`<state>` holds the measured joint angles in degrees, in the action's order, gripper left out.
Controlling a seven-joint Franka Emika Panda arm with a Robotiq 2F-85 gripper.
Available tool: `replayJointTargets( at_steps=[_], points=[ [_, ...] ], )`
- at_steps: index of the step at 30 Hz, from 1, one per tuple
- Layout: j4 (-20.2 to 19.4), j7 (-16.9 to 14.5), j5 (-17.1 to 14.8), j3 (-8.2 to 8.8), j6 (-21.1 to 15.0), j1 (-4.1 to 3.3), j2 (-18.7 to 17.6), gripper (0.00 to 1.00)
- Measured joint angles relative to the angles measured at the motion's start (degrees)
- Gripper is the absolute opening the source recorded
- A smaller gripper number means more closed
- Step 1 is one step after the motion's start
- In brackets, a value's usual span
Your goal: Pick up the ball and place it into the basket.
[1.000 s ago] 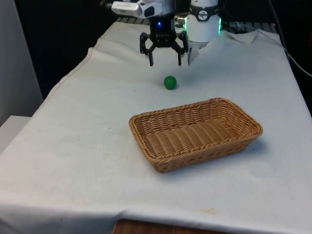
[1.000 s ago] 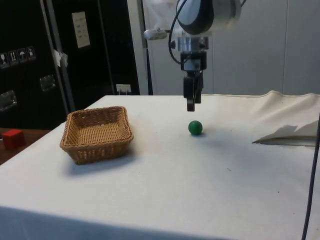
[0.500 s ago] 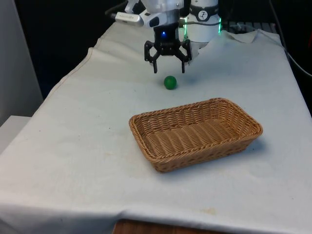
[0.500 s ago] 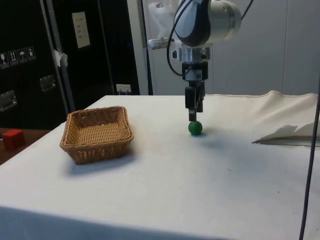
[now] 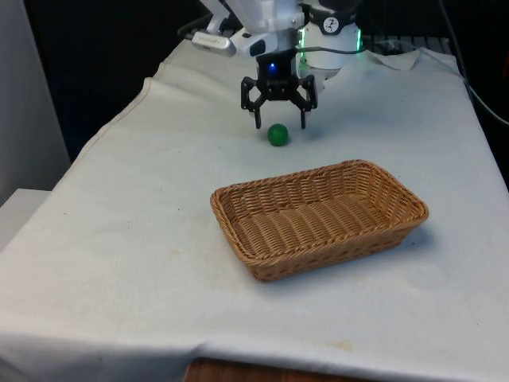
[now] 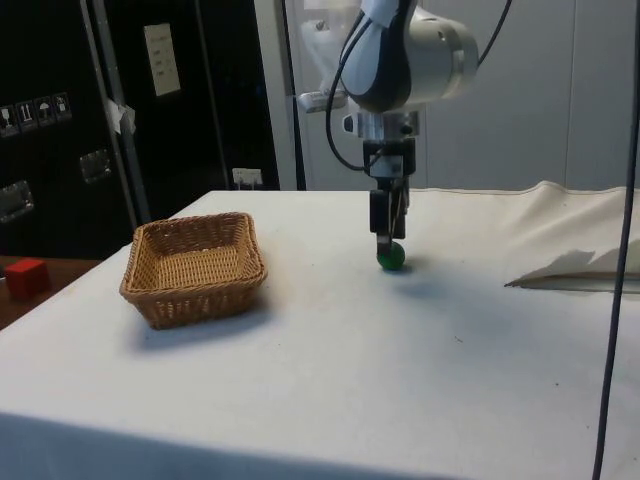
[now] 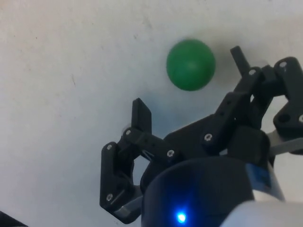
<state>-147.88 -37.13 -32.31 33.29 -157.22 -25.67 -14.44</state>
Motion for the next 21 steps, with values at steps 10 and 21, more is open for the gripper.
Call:
replayJointTargets(
  at_steps=[10,21],
  points=[
    [1.0,-1.5,-3.2,-1.43,-0.9,0.0,-2.6,1.0],
    [1.3,-2.1,-4.0,-1.6,-1.1,0.0,-3.3,1.0]
  ],
)
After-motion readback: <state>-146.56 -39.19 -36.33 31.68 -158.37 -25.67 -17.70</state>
